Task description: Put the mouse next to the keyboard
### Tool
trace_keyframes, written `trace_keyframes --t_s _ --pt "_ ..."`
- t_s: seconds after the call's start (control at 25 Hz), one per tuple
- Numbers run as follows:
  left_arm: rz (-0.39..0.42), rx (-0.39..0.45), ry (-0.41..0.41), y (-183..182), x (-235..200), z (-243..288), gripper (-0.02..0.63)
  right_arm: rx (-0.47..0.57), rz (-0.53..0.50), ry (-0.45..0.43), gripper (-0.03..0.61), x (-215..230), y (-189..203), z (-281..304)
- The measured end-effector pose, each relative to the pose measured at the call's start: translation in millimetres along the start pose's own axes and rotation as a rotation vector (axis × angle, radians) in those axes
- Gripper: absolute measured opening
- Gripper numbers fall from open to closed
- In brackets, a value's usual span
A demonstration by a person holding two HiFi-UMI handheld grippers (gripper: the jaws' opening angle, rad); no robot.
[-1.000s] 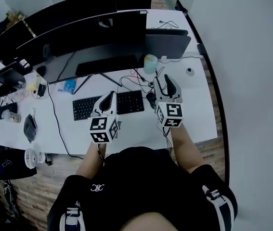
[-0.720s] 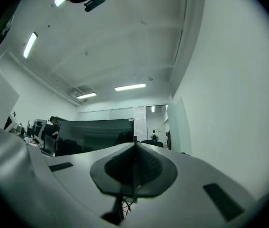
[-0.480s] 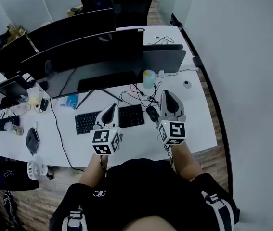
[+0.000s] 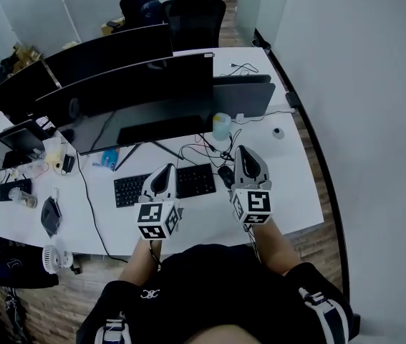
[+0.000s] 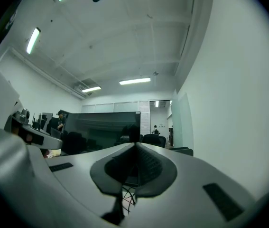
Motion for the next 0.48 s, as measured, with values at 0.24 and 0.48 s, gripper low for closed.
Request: trace_keyframes --t_s 0.24,0.48 --pt "0.001 -0.006 0.003 2.0 1.3 -1.5 0.012 -0.014 -0.011 0.008 0.012 -2.9 3.5 -4.2" --pt "0.003 -0.013 0.005 4.1 3.6 -3.1 0.014 -0.02 -0.005 0.009 0.014 -2.9 5.7 -7.6"
Point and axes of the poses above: the fingertips, and each gripper's own axes: z forward along the fingers, x to its right, y out of its underside, the point moved 6 cm from there along -z, backward along the fingers, and after that the axes turned 14 degrees about -z, right-handed, at the moved point
